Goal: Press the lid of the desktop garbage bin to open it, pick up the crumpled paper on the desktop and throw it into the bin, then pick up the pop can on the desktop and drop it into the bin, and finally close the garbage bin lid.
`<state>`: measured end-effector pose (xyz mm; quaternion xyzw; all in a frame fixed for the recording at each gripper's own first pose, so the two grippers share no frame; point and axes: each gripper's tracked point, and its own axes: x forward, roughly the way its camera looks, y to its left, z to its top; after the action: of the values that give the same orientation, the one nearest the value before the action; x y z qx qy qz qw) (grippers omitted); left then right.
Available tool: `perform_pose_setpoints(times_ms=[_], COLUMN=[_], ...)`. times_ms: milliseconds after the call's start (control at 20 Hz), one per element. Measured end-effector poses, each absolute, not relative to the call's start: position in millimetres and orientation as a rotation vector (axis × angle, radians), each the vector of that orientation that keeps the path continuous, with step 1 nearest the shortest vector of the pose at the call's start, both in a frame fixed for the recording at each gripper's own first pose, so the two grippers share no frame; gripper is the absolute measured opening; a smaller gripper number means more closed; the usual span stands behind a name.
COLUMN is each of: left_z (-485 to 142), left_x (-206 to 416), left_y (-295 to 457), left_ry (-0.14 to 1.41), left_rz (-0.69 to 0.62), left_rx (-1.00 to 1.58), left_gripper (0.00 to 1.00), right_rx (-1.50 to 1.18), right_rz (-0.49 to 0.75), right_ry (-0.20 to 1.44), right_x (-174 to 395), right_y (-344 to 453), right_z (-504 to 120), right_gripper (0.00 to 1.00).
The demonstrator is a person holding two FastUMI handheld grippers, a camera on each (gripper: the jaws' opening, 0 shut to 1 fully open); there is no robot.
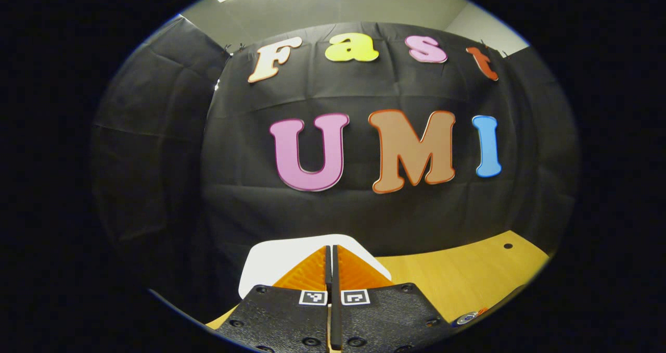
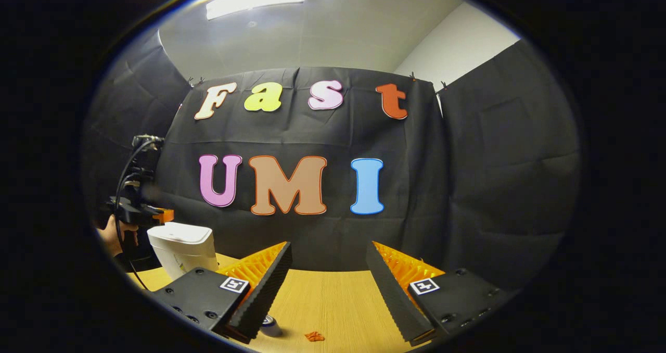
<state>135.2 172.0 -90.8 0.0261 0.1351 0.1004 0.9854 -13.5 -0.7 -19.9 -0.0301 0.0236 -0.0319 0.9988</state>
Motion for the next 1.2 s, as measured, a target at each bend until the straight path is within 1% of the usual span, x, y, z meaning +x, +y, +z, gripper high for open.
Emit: perform_pose_setpoints(times_ms=[50, 100, 150, 250, 350, 550, 700, 750, 800, 850, 1000, 1050, 1150, 1200], left_z=[-103, -114, -122, -140, -131, -147, -131, -128, -131, -130, -102, -92, -69, -59], left_x=[138, 140, 141, 138, 140, 137, 141, 142, 142, 141, 142, 142, 137, 133], left_y=[176, 179, 181, 187, 187, 187, 187, 187, 188, 191, 189, 185, 176, 169], left_ry=[0.305, 0.331, 0.355, 0.420, 0.362, 0.407, 0.305, 0.302, 0.312, 0.316, 0.251, 0.225, 0.158, 0.128], left_rz=[0.204, 0.205, 0.204, 0.221, 0.226, 0.218, 0.214, 0.219, 0.229, 0.242, 0.261, 0.254, 0.232, 0.214], left_rx=[0.047, 0.044, 0.044, 0.035, -0.007, -0.072, -0.024, 0.007, 0.024, 0.040, 0.043, 0.040, 0.056, 0.059], left_gripper=[0.00, 0.00, 0.00, 0.00, 0.00, 0.00, 0.00, 0.00, 0.00, 0.00, 0.00, 0.08, 0.37, 0.43], right_rx=[-0.060, -0.061, -0.066, -0.078, -0.083, -0.073, -0.071, -0.071, -0.074, -0.075, -0.054, -0.050, -0.046, -0.042], right_rz=[-0.062, -0.061, -0.059, -0.053, -0.045, -0.022, -0.005, 0.000, 0.004, 0.004, -0.002, -0.004, -0.009, -0.010], right_ry=[0.054, 0.058, 0.059, 0.059, 0.062, 0.072, 0.043, 0.034, 0.033, 0.038, 0.048, 0.045, 0.048, 0.049], right_x=[-13, -13, -13, -14, -13, -11, -15, -15, -16, -17, -19, -20, -20, -19], right_y=[1, 3, 4, 6, 9, 15, 17, 17, 16, 15, 7, 5, -2, -4], right_z=[-21, -23, -23, -23, -25, -28, -18, -16, -17, -18, -20, -19, -21, -22], right_gripper=[0.96, 1.00, 0.96, 0.96, 0.96, 0.96, 0.96, 1.00, 0.96, 0.96, 0.96, 0.96, 0.96, 0.96])
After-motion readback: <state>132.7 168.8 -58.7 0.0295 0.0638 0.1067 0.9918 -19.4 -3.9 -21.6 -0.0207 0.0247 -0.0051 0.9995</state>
